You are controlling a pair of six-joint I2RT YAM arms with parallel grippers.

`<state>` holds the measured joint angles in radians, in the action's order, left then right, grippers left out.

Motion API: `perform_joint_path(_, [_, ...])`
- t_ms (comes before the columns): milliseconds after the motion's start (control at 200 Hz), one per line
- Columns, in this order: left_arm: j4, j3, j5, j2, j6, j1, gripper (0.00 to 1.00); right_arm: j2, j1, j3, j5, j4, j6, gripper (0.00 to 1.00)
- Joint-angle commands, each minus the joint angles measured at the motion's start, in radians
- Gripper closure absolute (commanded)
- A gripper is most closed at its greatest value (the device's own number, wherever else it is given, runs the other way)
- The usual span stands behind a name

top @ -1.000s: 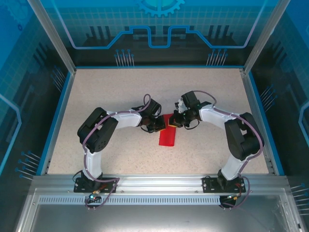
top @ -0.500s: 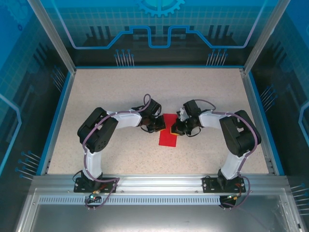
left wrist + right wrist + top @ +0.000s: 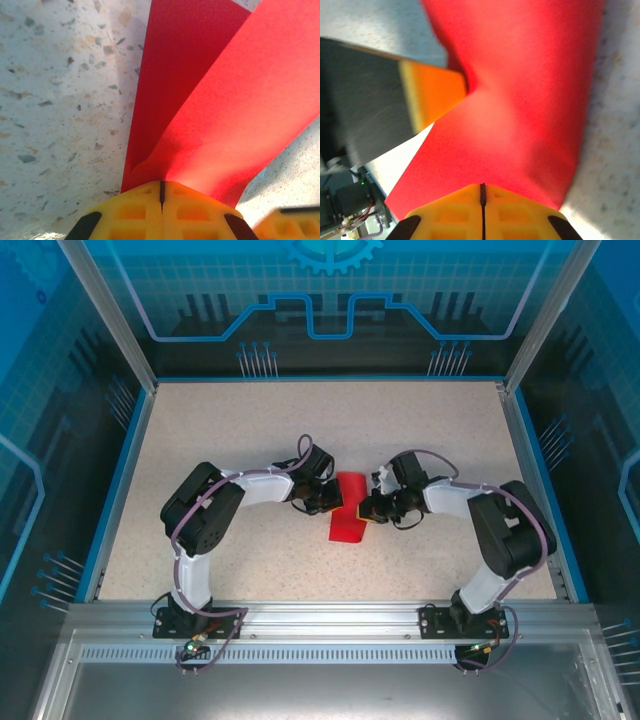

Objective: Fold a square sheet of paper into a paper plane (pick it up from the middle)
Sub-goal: Fold the square sheet of paper in half at the center of the table.

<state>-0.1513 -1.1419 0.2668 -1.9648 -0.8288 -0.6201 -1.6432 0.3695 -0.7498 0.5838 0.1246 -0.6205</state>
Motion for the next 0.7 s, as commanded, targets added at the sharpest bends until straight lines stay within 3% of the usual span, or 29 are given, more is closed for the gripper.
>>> perform_joint_path(0, [-0.077,0.039,-0.057,-0.073,0.025,-0.009,1.0,0.032,-0.001,0.031,0.026,-0.016,0.008,0.93])
perform_joint_path(160, [-0.076,0.038,-0.059,-0.074,0.025,-0.009,1.0,-0.043,0.009,0.042,0.059,-0.044,0.018,0.94])
perform_joint_path(390, [-0.09,0.036,-0.069,-0.075,0.025,-0.009,1.0,-0.14,0.008,0.081,0.002,-0.067,0.004,0.95])
perform_joint_path(695, [-0.09,0.04,-0.067,-0.074,0.025,-0.01,1.0,0.053,0.02,0.066,0.052,-0.023,0.002,0.92])
